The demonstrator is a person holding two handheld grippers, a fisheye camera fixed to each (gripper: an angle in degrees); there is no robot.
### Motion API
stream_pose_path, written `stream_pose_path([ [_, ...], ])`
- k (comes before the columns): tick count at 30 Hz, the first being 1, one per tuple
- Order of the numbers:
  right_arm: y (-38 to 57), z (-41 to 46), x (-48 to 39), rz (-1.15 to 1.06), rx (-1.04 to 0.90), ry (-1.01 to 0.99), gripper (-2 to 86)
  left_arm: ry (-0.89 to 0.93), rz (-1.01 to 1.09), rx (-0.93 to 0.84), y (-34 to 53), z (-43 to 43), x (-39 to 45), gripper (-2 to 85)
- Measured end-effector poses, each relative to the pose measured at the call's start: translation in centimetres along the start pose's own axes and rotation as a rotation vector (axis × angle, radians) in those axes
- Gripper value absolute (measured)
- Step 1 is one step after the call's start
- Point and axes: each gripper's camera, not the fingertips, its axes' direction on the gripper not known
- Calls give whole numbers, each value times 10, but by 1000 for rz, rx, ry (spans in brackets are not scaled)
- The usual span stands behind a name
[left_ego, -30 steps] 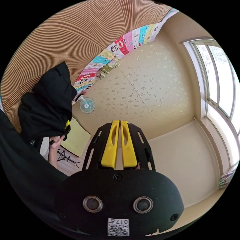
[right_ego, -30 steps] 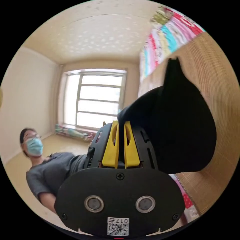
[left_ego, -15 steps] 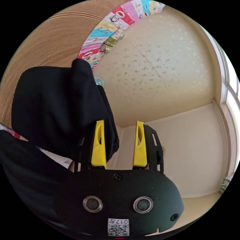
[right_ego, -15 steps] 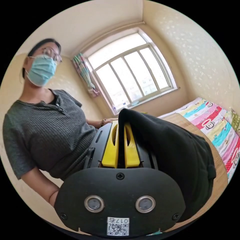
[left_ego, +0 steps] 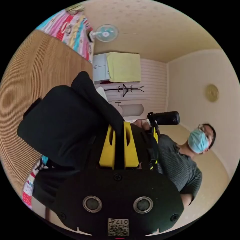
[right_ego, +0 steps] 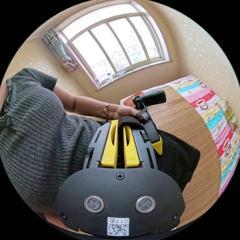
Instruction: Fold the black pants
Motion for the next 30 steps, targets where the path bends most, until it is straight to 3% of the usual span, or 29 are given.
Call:
stream_pose_path([
  [5,28,-37,-45,-31,203,87,27,13,458,62,6,0,75,41],
  [7,44,-60,-53,-71,302,49,23,171,767,75,16,-10,125,38],
  [11,95,-118,-58,-98,554,59,18,207,1069,61,38,-29,186,37],
  [16,143,-145,-35,21,734,151,51,694,1467,112,70,-50,225,38],
  [18,152,-145,-17,74,775,96,90,900,1554,102,77,-50,226,38],
  [22,140,-110,48,152,725,-357,201,1263,1638,-1,86,-21,223,40],
  [26,103,-20,81,202,489,-857,238,1209,1562,-37,94,14,222,41],
  [28,92,16,72,177,404,-978,224,1178,1479,-50,94,32,217,42],
  [30,94,32,61,184,380,-934,166,1156,1446,-40,97,35,214,43],
])
